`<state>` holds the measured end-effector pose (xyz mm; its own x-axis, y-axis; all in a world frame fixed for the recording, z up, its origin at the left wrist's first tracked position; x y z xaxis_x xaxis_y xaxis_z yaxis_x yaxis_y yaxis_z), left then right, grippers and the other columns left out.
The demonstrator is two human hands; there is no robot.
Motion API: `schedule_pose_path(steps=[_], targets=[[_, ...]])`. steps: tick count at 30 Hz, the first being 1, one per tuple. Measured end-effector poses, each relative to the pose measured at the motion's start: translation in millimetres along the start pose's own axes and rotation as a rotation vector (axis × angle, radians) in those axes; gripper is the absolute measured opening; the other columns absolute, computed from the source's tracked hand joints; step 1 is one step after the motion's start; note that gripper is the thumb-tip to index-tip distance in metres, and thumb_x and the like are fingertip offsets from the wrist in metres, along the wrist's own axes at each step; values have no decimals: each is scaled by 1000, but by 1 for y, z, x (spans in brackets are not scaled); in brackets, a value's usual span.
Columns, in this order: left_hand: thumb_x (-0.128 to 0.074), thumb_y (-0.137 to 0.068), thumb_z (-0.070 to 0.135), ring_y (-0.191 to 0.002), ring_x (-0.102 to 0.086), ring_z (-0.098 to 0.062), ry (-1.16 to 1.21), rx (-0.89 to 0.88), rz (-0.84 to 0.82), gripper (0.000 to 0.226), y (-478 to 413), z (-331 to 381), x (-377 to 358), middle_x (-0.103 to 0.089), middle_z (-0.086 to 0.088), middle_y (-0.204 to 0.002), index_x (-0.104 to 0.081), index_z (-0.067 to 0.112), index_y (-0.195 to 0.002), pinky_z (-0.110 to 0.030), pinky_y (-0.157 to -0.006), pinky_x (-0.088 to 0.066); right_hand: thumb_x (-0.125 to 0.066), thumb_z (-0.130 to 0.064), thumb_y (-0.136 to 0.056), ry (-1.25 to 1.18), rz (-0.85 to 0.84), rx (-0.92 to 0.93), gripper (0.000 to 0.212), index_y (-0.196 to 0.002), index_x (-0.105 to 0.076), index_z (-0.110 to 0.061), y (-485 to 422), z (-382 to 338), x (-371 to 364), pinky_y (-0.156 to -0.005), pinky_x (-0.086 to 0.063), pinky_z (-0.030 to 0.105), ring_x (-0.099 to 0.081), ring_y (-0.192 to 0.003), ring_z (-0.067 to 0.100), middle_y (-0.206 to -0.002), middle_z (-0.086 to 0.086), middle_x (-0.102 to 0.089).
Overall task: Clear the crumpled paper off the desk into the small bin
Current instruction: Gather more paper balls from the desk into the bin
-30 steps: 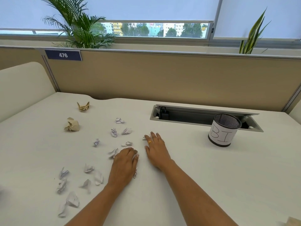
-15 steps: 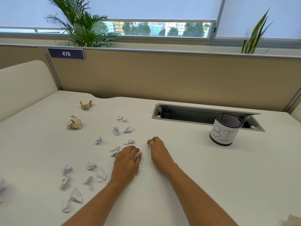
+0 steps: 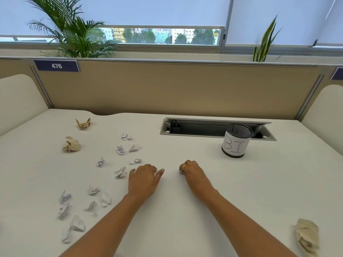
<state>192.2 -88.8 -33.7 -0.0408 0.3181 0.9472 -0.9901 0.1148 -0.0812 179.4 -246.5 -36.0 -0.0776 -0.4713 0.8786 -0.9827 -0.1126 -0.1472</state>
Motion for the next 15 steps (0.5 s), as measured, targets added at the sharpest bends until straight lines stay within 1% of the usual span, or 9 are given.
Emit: schedule_pose_path(steps=[3,5,7,8,9,10,11,13,15], targets=[[-31,-96,49,-133,-38,-14,-60,-91,-1,46,9,25,-15,-48,5,-139,-50,22,-127,-41,-115,-20,-41,2,-90,37,40,-23,24,-106,-59,-4,2,19,21,-87,-40,28,-48,-108,24,-110,11,-58],[-29,-96,49,-139,-29,-12,-121,-151,0,49,13,40,-26,-38,5,-148,-42,23,-135,-43,-118,-12,-43,-2,-93,31,97,-69,23,-106,-62,-4,1,33,42,-86,-39,28,-50,-107,25,-111,12,-60],[-32,-96,47,-139,-31,-12,-182,-216,33,50,17,54,-30,-39,2,-148,-41,20,-137,-45,-118,-10,-46,-4,-94,14,178,-109,22,-104,-65,-1,-1,43,68,-86,-41,31,-53,-104,28,-110,16,-62],[-40,-94,45,-134,-40,-13,-192,-247,71,49,20,59,-27,-48,-1,-143,-47,17,-133,-48,-117,-16,-47,-3,-93,1,227,-113,21,-103,-65,0,-2,46,83,-87,-43,33,-55,-103,30,-108,18,-63],[-54,-88,43,-124,-53,-14,-195,-271,123,46,23,64,-22,-60,-4,-131,-58,14,-124,-52,-112,-27,-49,-2,-93,-9,276,-106,20,-101,-66,2,-3,47,97,-87,-44,36,-56,-102,31,-107,20,-64],[-68,-79,41,-109,-64,-15,-216,-296,180,42,26,66,-18,-70,-4,-115,-68,14,-110,-53,-103,-40,-50,-1,-92,-13,323,-97,19,-101,-66,4,-5,49,111,-88,-45,37,-57,-102,32,-106,21,-64],[-77,-70,39,-96,-70,-14,-239,-316,225,39,28,68,-15,-75,-2,-102,-73,14,-99,-52,-93,-48,-50,0,-91,-12,364,-93,19,-100,-66,5,-7,51,124,-88,-44,38,-57,-101,33,-105,22,-64],[-81,-64,36,-88,-72,-15,-201,-321,260,36,30,69,-11,-76,-2,-94,-75,13,-92,-51,-84,-54,-49,3,-91,10,422,-113,19,-100,-66,6,-13,59,149,-88,-44,39,-57,-101,35,-105,24,-64],[-81,-66,32,-90,-72,-17,-167,-313,268,36,29,68,-13,-76,-4,-97,-75,12,-94,-50,-83,-54,-46,5,-89,30,466,-146,21,-96,-65,6,-18,71,168,-87,-43,40,-55,-100,36,-103,25,-62]])
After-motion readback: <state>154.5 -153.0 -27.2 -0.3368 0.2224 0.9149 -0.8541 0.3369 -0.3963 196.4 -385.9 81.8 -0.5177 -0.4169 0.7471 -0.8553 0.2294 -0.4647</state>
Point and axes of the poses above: each hand's wrist, its own y-axis away from the middle knuckle, its own x-axis out of the back of the hand, z = x × y, the point moved 9 cm from there along -y, towards the middle knuckle
